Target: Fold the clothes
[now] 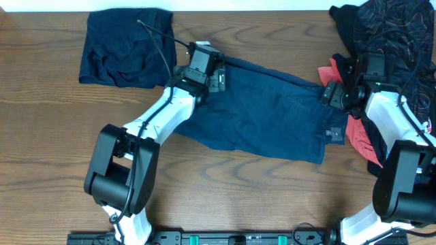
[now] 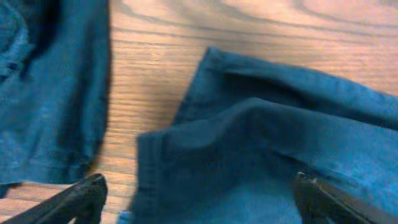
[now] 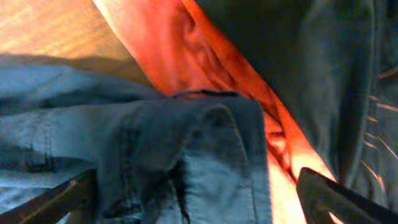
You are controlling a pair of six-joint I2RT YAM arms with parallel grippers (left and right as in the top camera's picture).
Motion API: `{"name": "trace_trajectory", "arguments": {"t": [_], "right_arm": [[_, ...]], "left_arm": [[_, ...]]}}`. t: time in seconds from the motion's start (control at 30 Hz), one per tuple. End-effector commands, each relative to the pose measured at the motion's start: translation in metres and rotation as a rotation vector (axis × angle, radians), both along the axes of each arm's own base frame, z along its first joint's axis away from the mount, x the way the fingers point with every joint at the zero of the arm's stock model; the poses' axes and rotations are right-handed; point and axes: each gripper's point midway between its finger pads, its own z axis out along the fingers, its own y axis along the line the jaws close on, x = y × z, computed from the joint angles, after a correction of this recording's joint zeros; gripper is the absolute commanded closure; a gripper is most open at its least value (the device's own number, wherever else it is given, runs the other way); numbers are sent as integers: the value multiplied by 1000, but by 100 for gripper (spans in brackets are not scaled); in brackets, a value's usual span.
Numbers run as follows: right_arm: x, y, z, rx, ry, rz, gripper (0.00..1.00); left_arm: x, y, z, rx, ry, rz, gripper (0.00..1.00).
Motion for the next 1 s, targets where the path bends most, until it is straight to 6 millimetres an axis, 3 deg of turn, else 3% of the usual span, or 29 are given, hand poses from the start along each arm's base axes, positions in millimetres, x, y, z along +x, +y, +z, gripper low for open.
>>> {"name": "trace_trajectory", "arguments": {"t": [0.0,0.17,0.33,0.53,0.97], "right_arm": [[3,-8,19,-47,-17,3,1],[-4,6,51,-28,-22,57,1],[-9,42,73,-35,-45,161,1],[-10,75,74,-32,-48,243,1],[-13,79,72,-27,-35,244,1]], "left_arm": [[5,23,25,42,-35,22,2],[-13,60,24,78,71,21,2],[-40,66,-3,16,248,-171,2],[-53,66,-28,-39,332,-315,2],[-80,65,-82,-44,518,-374,2]]}}
